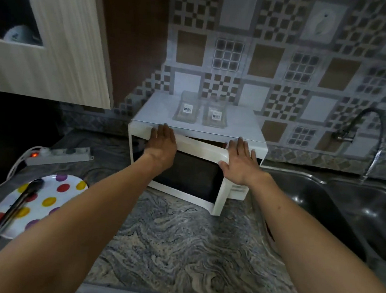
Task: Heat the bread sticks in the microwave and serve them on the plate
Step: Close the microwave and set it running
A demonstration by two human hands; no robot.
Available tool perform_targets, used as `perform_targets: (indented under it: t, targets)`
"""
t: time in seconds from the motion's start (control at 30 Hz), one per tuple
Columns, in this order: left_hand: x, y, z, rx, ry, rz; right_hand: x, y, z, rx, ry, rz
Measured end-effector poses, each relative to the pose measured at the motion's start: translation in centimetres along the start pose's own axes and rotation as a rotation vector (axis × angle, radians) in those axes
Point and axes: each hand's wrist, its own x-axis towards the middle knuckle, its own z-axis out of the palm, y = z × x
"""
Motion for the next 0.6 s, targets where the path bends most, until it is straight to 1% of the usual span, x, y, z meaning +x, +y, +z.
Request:
perform_targets:
  t: [0.07,0.1,0.13,0.17,0.23,0.3,0.4,0.43,0.53,0.6]
  targets:
    - [-0.5,1.3,0.7,-0.006,0.252,0.063,1.2,0.7,-0.3,0.017,-0.001,-0.015]
    - [-0.7,2.1,1.1,-0.01,0.352,0.103,1.8,1.1,-0.3,0.025,0.001,-0.024]
    - [-0.9,3.0,1.3,-0.048,0.436,0.13,2.3,1.4,-0.4,0.027,0.002,-0.031]
    - [-0.9,4.2,1.5,-0.097,0.465,0.132,2.8,1.7,-0.5,0.02,-0.008,-0.039]
    - [-0.9,6.2,1.5,-0.202,0.383,0.112,3.7,2.1,-0.6,-0.012,-0.014,-0.053]
    - [-0.3,8.5,1.6,-0.386,0.221,0.126,4.4,2.4,-0.7,-0.046,-0.018,-0.071]
    - [0.6,11.5,2.4,-0.672,-0.045,0.22,5.0,2.9,-0.9,-0.071,-0.038,-0.098]
    - [1.0,12.6,2.8,-0.754,-0.102,0.218,5.2,3.1,-0.9,-0.076,-0.043,-0.108]
    - [2.1,15.3,3.7,-0.966,-0.171,0.181,5.8,3.5,-0.9,-0.075,-0.046,-0.135]
    - [2.7,16.7,4.0,-1.0,-0.165,0.164,6.1,3.8,-0.9,-0.068,-0.043,-0.151]
